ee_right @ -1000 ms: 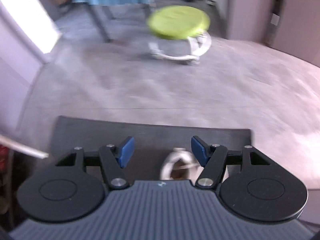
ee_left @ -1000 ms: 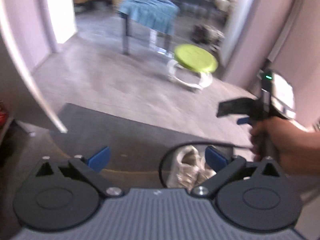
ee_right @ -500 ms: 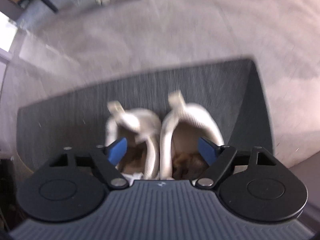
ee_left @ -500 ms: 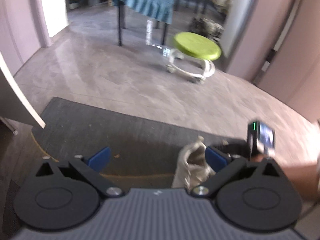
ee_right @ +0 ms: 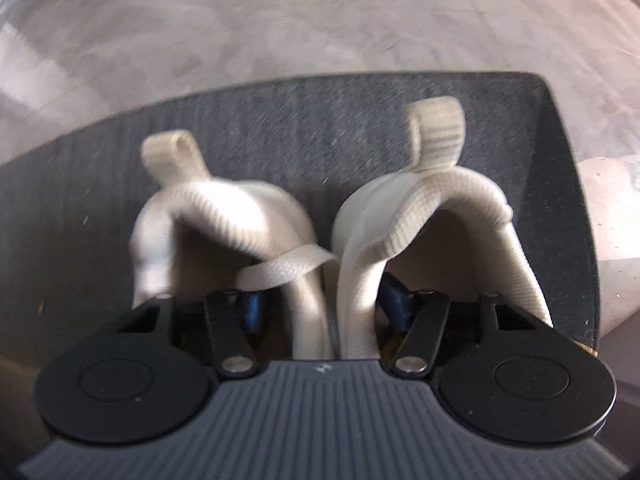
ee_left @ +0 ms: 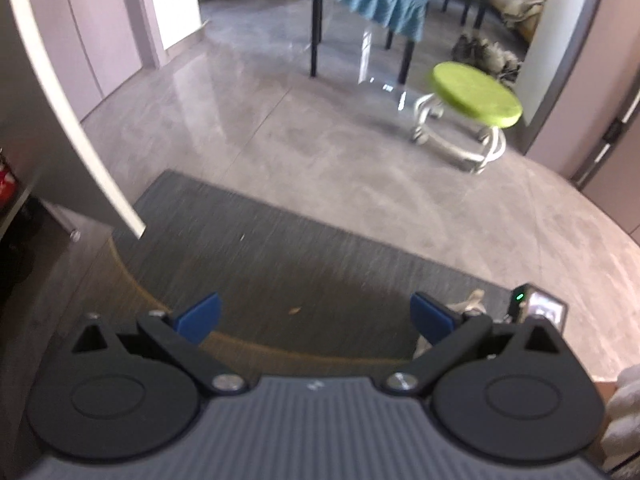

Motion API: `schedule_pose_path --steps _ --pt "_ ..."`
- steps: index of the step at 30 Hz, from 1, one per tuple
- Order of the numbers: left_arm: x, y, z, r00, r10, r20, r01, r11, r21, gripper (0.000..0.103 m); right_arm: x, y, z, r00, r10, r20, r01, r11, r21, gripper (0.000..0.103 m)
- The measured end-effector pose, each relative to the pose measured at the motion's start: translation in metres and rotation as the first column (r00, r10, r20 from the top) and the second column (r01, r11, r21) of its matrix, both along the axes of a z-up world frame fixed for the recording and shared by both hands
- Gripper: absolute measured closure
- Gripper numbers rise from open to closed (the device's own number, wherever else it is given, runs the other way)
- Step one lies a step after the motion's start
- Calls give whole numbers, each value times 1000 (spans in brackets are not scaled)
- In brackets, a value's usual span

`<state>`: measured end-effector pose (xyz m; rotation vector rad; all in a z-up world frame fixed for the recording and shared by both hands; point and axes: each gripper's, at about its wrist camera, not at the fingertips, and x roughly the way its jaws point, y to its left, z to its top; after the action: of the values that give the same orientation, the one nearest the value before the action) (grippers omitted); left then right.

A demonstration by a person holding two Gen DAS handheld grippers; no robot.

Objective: Organize scattered shoes
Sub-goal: 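Lift the white slip-on shoes with the right tool and carry them into the cabinet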

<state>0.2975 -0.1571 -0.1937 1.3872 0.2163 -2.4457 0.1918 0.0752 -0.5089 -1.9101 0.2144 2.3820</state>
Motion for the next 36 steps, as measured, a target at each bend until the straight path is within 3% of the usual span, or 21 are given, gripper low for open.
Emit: schedule_pose_path --steps 2,9,12,19,25,29,34,36 --pt "0 -6 1 1000 18 1 -18 1000 1 1 2 -1 5 999 22 -42 -22 1000 19 70" --pt "11 -11 9 999 37 -9 -37 999 3 1 40 -8 38 978 110 -176 -101 993 60 73" --pt "13 -8 13 1000 22 -18 -23 1000 -6 1 65 -17 66 953 170 -250 -154 985 79 74" --pt "26 2 28 998 10 -57 -12 999 -38 1 104 -36 139 863 311 -399 -285 951 125 75" --pt "55 -17 68 991 109 -73 -114 991 -68 1 101 -55 225 725 491 -483 -475 864 165 75" --pt "78 -33 98 980 187 -76 -193 976 -96 1 98 -73 281 620 609 -494 -609 771 186 75" --pt "129 -68 152 938 340 -68 -346 930 -124 1 114 -111 352 490 715 -499 -748 639 181 75" --pt "150 -81 173 914 400 -66 -405 904 -138 1 123 -129 374 452 737 -502 -785 596 168 75"
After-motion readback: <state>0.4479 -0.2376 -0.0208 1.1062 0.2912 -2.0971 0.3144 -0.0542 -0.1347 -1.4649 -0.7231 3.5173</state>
